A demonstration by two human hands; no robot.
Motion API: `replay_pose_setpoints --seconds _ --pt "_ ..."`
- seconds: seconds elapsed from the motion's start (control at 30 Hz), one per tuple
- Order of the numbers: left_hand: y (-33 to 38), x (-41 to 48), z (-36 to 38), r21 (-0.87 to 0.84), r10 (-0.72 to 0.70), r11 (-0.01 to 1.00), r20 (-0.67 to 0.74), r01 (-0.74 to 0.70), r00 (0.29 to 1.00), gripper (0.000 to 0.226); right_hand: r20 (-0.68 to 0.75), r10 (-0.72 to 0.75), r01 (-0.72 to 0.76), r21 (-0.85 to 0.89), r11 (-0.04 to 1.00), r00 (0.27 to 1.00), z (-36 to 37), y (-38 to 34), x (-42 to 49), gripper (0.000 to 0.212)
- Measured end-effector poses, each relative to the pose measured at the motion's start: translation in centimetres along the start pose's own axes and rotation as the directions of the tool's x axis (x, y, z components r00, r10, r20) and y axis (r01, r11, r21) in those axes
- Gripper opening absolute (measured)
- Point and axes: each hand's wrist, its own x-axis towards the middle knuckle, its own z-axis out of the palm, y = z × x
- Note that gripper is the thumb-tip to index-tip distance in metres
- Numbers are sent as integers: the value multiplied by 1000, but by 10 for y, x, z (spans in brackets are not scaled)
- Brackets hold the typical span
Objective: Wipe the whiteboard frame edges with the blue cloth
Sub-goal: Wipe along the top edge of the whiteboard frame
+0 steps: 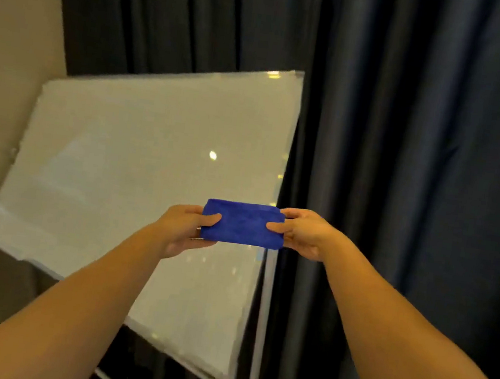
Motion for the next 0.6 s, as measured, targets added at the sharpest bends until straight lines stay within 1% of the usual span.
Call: replay_pose_setpoints --seconds 0.13,0.23,0.33,0.47,0.6 --pt "74 12 -89 75 131 989 -81 -125 988 31 -10 -171 169 -130 977 985 77 -75 43 23" --pt "115 32 -138 118 178 980 -132 -162 975 26 -15 -251 243 -209 947 968 122 -116 75 20" --pt "142 69 -177 111 202 977 -190 -184 961 20 -39 -344 317 -299 900 938 159 -140 119 18" --pt "163 134 -212 113 248 967 -197 -229 949 19 -93 -431 360 -412 837 897 187 -158 188 24" --pt "187 210 -238 169 330 939 -198 -300 923 24 -148 -500 371 -501 782 853 200 -182 264 27"
